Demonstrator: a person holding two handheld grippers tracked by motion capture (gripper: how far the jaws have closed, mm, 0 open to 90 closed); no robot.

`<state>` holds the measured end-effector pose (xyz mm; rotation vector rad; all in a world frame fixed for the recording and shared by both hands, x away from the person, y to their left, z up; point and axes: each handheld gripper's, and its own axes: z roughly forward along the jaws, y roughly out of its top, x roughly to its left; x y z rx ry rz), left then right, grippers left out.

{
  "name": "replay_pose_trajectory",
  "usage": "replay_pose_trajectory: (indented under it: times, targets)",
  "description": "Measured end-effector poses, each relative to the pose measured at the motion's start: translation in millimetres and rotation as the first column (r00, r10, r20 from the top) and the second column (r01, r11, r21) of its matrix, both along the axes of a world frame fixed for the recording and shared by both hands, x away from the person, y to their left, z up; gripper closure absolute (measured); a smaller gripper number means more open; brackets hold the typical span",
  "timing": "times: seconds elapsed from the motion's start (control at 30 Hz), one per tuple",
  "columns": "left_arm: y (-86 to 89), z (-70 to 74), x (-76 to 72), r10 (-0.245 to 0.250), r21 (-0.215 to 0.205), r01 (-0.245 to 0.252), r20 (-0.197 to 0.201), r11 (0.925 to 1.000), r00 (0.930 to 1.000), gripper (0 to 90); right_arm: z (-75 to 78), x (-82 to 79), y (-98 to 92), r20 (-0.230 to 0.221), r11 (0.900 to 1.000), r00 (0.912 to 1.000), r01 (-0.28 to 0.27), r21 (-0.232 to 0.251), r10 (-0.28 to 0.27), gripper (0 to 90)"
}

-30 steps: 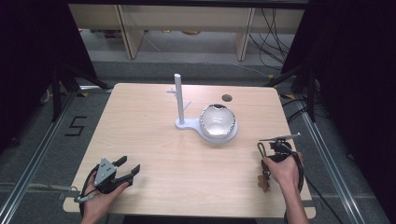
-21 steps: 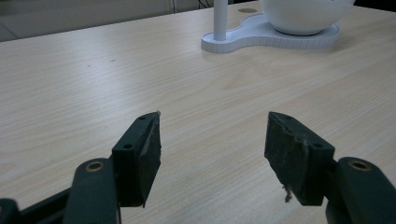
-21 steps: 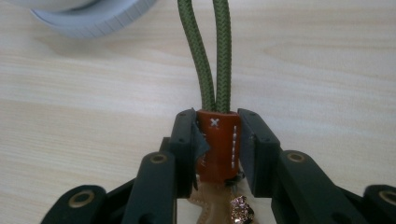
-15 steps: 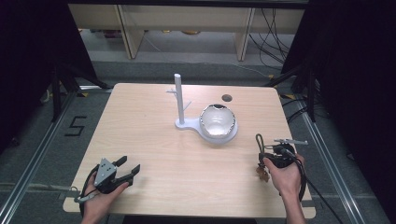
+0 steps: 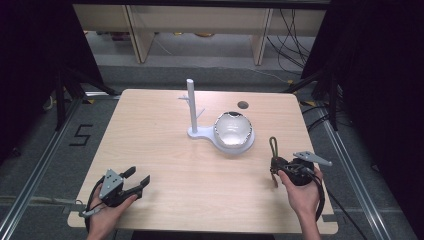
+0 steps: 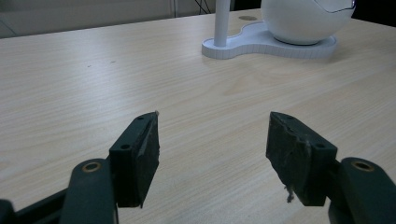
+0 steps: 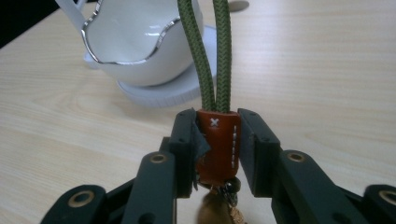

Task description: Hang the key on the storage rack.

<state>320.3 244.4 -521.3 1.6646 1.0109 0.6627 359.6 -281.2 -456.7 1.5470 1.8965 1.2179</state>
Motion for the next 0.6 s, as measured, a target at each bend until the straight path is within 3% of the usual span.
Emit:
replay_pose_trajectory:
  times: [0.07, 0.1, 0.2, 0.23, 0.27, 0.3, 0.33, 0.4, 0.43, 0.5, 0.53, 0.57, 0.6]
  targets:
    - [-1.2, 0.5, 0.4, -0.008, -0.016, 0.009, 0.009, 0.9998, 0.9999, 34.4, 1.1, -4.0, 4.9, 0.005, 0.999, 0.9998, 0.02, 0.031, -0.021, 69.5]
    - [-1.4, 1.7, -0.5, -0.007, -0.007, 0.007, 0.004, 1.0, 1.0, 34.4, 1.2, -3.7, 2.8, 0.045, 1.0, 0.9988, -0.02, 0.019, 0.02, 69.5]
    - [-3.5, 2.9, -0.9, -0.012, -0.019, 0.012, 0.004, 0.9997, 0.9999, 34.5, 1.4, -4.9, 3.6, 0.076, 0.999, 0.9969, -0.026, 0.026, 0.024, 69.6]
    - [-4.2, 3.4, -1.0, -0.019, -0.014, 0.019, 0.006, 0.9997, 0.9998, 34.6, 2.6, -8.1, 7.5, 0.08, 0.998, 0.9968, -0.008, 0.06, 0.003, 69.6]
    - [-4.2, 3.4, -1.0, -0.019, -0.014, 0.019, 0.006, 0.9997, 0.9998, 34.6, 2.6, -8.1, 7.5, 0.08, 0.998, 0.9968, -0.008, 0.06, 0.003, 69.6]
    - [-4.8, 4.0, -1.4, -0.02, -0.013, 0.02, 0.003, 0.9997, 0.9998, 34.6, 2.3, -6.7, 5.7, 0.11, 0.999, 0.9938, -0.02, 0.033, 0.016, 69.6]
    - [-5.3, 4.3, -1.3, -0.024, -0.021, 0.024, 0.005, 0.9995, 0.9997, 34.7, 2.3, -6.8, 6.4, 0.126, 0.998, 0.9916, -0.036, 0.044, 0.031, 69.5]
    - [-6.3, 5.6, -1.6, -0.027, -0.029, 0.027, 0.009, 0.9992, 0.9996, 34.8, 4.5, -10.6, 11.1, 0.109, 0.998, 0.9941, -0.01, 0.066, 0.003, 69.6]
    - [-6.3, 6.7, -2.1, -0.028, -0.023, 0.028, 0.007, 0.9994, 0.9996, 34.8, 3.8, -9.1, 9.2, 0.137, 0.999, 0.9904, -0.024, 0.031, 0.02, 69.5]
    - [-7.1, 7.8, -2.0, -0.033, -0.032, 0.033, 0.011, 0.999, 0.9994, 34.9, 5.2, -10.4, 10.1, 0.153, 0.999, 0.9878, -0.035, 0.036, 0.029, 69.6]
    - [-7.9, 8.0, -1.7, -0.038, -0.043, 0.038, 0.015, 0.9983, 0.9992, 34.9, 5.2, -11.0, 12.6, 0.146, 0.997, 0.989, -0.036, 0.061, 0.027, 69.6]
    - [-8.7, 9.7, -2.5, -0.036, -0.04, 0.037, 0.006, 0.9985, 0.9993, 34.9, 4.8, -11.2, 14.1, 0.179, 0.997, 0.9834, -0.043, 0.061, 0.032, 69.6]
    - [-8.7, 9.7, -2.5, -0.036, -0.04, 0.037, 0.006, 0.9985, 0.9993, 34.9, 4.8, -11.2, 14.1, 0.179, 0.997, 0.9834, -0.043, 0.061, 0.032, 69.6]
